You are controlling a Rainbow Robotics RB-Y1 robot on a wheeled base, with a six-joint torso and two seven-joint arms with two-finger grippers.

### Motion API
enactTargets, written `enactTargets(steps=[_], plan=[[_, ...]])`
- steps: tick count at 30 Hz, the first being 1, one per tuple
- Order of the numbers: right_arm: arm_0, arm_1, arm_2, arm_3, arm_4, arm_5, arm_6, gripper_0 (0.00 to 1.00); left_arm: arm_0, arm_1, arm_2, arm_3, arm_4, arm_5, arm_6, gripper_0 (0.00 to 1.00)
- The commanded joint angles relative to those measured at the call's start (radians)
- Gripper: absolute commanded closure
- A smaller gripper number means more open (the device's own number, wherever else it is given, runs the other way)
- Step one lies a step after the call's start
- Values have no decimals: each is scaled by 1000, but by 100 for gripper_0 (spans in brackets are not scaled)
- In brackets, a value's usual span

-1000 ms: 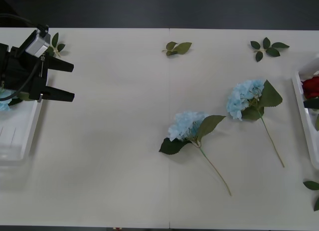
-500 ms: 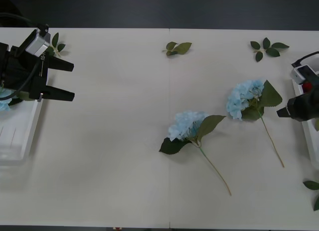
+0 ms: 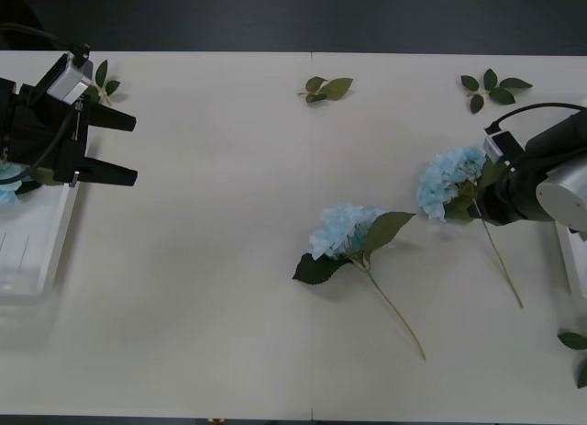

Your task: Put the red flowers into the right box and the blue flowers into the left box

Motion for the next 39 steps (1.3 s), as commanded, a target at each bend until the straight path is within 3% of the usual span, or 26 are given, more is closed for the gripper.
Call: enactTargets(steps=[1,18,21,25,28,32,35,39], plan=[[-41,-7,55,14,47,-16,-21,0,-40,8,10,-11,5,7,-29,0],[-59,104,78,153,100,-87,-4,0,-40,8,10,-11,5,7,-29,0],[-64,116,78,170,104,-89,2,5,-40,8,10,-11,5,7,-29,0],[-71,128,85,190,106,-92,8,24,-40,8,10,-11,5,7,-29,0],[-82,130,98,208,104,-101,13,56,-40,8,10,-11,5,7,-29,0],[-91,143,102,235,104,-107,18,85,-40,8,10,-11,5,7,-29,0],[-100,151,102,250,104,-108,22,99,-40,8,10,-11,5,7,-29,0],[-104,156,104,259,103,-115,31,100,-40,8,10,-11,5,7,-29,0]])
